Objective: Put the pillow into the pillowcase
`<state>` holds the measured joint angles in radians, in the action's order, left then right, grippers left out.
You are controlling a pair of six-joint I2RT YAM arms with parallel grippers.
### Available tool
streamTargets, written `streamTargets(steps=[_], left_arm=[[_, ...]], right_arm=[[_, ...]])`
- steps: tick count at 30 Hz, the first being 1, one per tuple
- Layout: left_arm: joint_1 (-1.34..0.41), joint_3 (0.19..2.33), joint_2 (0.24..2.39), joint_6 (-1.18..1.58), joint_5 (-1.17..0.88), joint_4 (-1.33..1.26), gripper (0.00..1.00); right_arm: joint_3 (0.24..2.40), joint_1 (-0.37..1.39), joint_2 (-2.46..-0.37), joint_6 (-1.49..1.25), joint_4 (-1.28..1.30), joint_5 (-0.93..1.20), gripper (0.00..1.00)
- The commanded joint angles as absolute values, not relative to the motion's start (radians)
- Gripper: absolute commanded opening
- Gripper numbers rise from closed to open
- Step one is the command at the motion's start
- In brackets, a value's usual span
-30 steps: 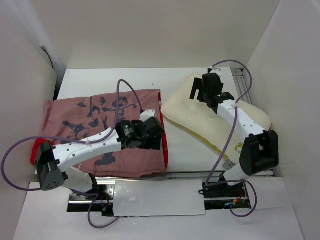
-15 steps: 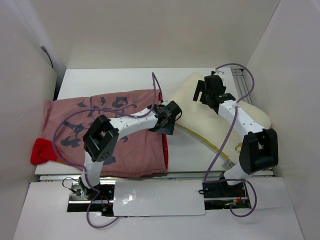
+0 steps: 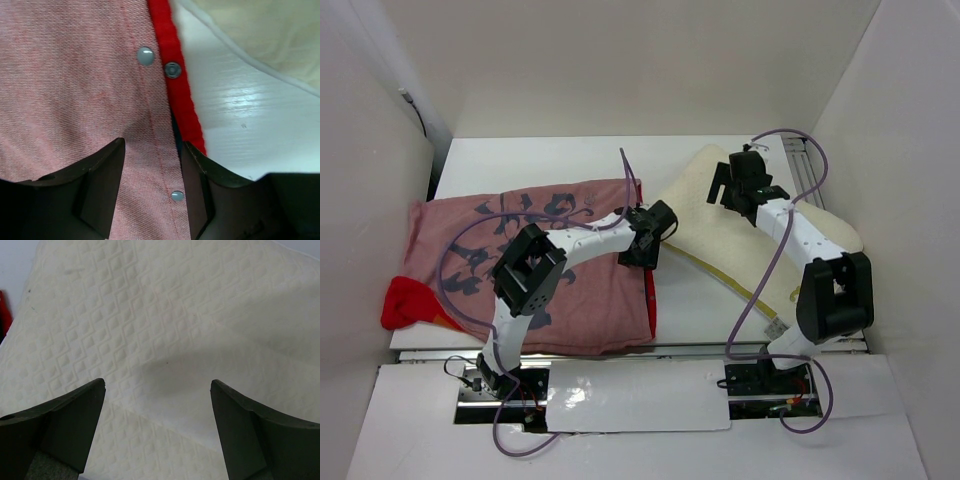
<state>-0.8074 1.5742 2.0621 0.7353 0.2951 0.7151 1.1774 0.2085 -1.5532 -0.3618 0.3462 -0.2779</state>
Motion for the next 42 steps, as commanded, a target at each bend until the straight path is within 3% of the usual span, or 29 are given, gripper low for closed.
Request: streamTargets(steps=[1, 7, 12, 15, 17, 30, 37, 38, 39, 40, 41, 42], left_arm=[[-0.804, 1.585, 2.083, 0.719, 0.256, 0.69, 0.61], [-0.804, 1.585, 2.092, 0.719, 0.247, 0.672, 0.56], [-0.793, 1.585, 2.079, 0.741, 0.247, 0.704, 0.23], [-0.793, 1.575, 2.042, 0.75, 0.261, 0.713, 0.13], [-0.793, 1.566, 2.023, 0.75, 0.27, 0.713, 0.0], [-0.824, 1.393, 1.718, 0.778, 0.409, 0.618, 0.0], [-0.833, 1.361, 1.622, 0.759, 0.437, 0.592, 0.0], [-0.833, 1.361, 1.611, 0.759, 0.437, 0.583, 0.0], [-0.833, 1.361, 1.611, 0.759, 0.448, 0.583, 0.0], [-0.833, 1.361, 1.611, 0.759, 0.448, 0.583, 0.0], [-0.833, 1.37, 1.611, 0.75, 0.448, 0.583, 0.0], [-0.833, 1.37, 1.611, 0.75, 0.448, 0.583, 0.0]], right_arm=[[1.181, 0.204, -1.56, -0.37, 0.341, -0.285, 0.92], [1.181, 0.204, -1.56, -0.37, 0.341, -0.285, 0.92], [1.171, 0.204, -1.551, -0.37, 0.35, -0.285, 0.92], [1.17, 0.204, -1.551, -0.37, 0.341, -0.285, 0.92], [1.17, 0.204, -1.551, -0.37, 0.341, -0.275, 0.92], [1.255, 0.294, -1.641, -0.288, 0.308, -0.256, 1.0], [1.313, 0.295, -1.843, -0.31, 0.287, -0.161, 1.0], [1.313, 0.295, -1.859, -0.31, 0.287, -0.14, 0.95], [1.277, 0.295, -1.868, -0.31, 0.269, -0.129, 0.83], [1.257, 0.295, -1.868, -0.31, 0.253, -0.111, 0.57], [1.237, 0.284, -1.856, -0.339, 0.23, -0.1, 0.01], [1.217, 0.284, -1.836, -0.35, 0.21, -0.1, 0.0]])
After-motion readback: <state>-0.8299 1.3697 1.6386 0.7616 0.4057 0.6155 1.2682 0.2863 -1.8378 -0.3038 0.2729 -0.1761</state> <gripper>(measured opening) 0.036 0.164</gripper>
